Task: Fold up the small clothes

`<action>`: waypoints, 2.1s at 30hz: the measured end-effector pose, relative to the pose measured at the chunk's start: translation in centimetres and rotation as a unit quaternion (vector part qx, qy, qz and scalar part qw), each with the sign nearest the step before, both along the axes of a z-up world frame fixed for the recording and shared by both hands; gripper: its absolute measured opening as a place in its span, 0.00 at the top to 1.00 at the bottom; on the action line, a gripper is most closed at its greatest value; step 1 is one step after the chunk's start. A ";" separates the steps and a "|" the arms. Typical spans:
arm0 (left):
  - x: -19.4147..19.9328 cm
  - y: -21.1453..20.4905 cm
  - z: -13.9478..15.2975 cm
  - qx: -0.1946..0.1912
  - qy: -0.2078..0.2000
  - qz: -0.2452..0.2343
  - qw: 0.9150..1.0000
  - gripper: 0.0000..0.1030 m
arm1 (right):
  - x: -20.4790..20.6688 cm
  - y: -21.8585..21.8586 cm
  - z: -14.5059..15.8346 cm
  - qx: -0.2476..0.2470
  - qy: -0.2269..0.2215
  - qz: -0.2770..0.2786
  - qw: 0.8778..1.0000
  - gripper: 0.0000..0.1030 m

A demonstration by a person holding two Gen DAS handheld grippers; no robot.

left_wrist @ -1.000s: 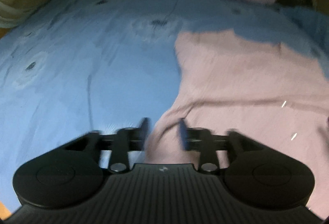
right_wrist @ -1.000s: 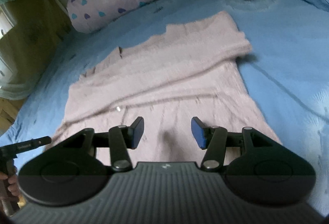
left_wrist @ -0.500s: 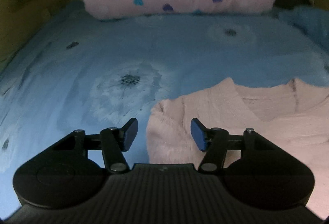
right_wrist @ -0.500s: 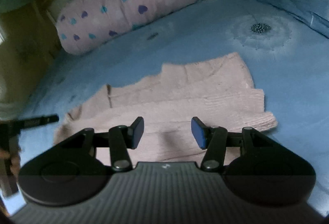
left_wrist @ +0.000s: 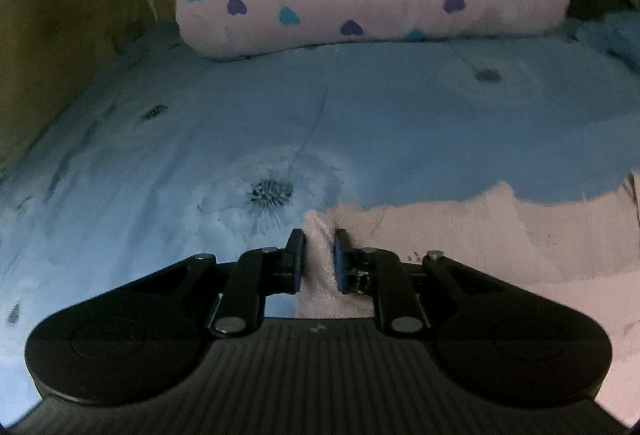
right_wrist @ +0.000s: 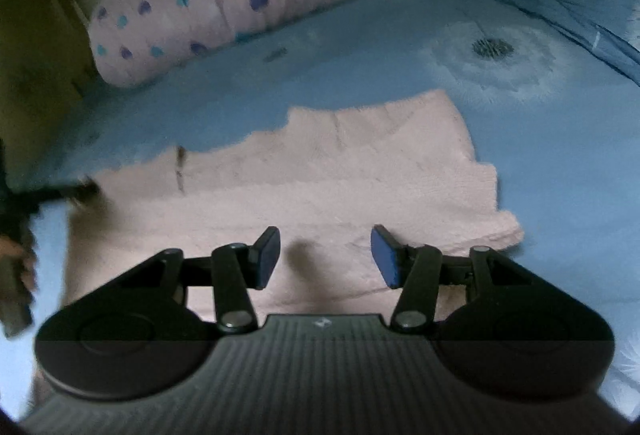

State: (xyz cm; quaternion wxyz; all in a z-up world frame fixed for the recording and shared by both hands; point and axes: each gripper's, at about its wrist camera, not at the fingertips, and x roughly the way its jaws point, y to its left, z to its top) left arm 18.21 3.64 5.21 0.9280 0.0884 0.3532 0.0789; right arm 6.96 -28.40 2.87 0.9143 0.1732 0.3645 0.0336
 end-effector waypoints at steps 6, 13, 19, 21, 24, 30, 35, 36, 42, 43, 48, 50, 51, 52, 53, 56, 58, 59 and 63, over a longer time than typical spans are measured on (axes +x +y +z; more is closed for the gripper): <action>1.6 3.1 -0.8 -0.010 0.009 0.046 0.999 0.89 | 0.3 0.6 -0.5 -0.038 0.005 0.014 0.999 0.50; -1.9 2.2 1.7 -0.104 0.015 -0.024 0.994 0.88 | -0.7 1.0 1.0 -0.047 -0.035 0.009 0.998 0.50; -4.3 -1.8 -2.2 -0.028 0.050 -0.084 0.995 0.87 | 0.2 0.4 -0.4 -0.045 0.008 -0.001 0.999 0.50; -4.3 -2.8 -3.6 0.031 0.036 -0.081 0.996 0.86 | 0.3 0.3 -0.8 -0.045 0.005 0.007 0.999 0.50; -4.1 -3.7 -3.7 0.055 0.033 -0.068 0.996 0.87 | 0.4 0.2 -0.6 -0.048 0.009 0.016 0.999 0.50; -7.1 -4.4 -0.5 0.062 0.030 -0.092 0.993 0.76 | -0.3 0.2 0.3 -0.040 -0.008 0.014 0.999 0.49; -12.4 -3.4 3.1 0.010 0.031 -0.102 0.994 0.42 | -2.6 0.6 1.9 -0.050 -0.042 0.039 0.997 0.49; -13.5 -3.3 3.6 0.007 0.030 -0.103 0.994 0.42 | -3.4 0.7 2.2 -0.048 -0.046 0.047 0.997 0.49; -20.2 -2.6 5.6 -0.010 0.020 -0.110 0.994 0.34 | -7.7 2.3 3.4 -0.041 -0.062 0.098 0.992 0.49; -21.1 -2.6 5.7 -0.013 0.018 -0.114 0.993 0.34 | -8.4 2.5 3.5 -0.037 -0.062 0.101 0.992 0.49; -25.4 -3.2 5.1 -0.036 0.028 -0.117 0.992 0.33 | -12.2 4.1 4.2 -0.036 -0.063 0.114 0.991 0.49; -27.0 -3.7 4.8 -0.054 0.031 -0.120 0.991 0.33 | -14.1 4.8 4.4 -0.041 -0.067 0.120 0.990 0.49; -27.9 -4.0 4.6 -0.058 0.032 -0.125 0.990 0.33 | -15.0 5.1 4.5 -0.041 -0.069 0.124 0.989 0.49; -28.7 -4.3 4.4 -0.060 0.033 -0.131 0.989 0.32 | -16.1 5.3 4.5 -0.042 -0.069 0.128 0.988 0.49; -29.7 -4.6 4.3 -0.060 0.033 -0.140 0.988 0.32 | -17.0 5.6 4.5 -0.044 -0.068 0.131 0.988 0.49; -32.4 -5.2 3.8 -0.066 0.036 -0.156 0.985 0.32 | -19.6 6.2 4.4 -0.054 -0.070 0.145 0.985 0.49; -34.0 -5.4 3.4 -0.075 0.042 -0.164 0.983 0.31 | -21.2 6.4 4.3 -0.055 -0.071 0.153 0.984 0.49; -34.8 -5.5 3.1 -0.081 0.047 -0.170 0.981 0.31 | -21.8 6.4 4.2 -0.054 -0.072 0.154 0.984 0.49; -37.7 -6.2 1.8 -0.107 0.066 -0.207 0.970 0.31 | -23.4 6.2 3.9 -0.048 -0.069 0.144 0.986 0.49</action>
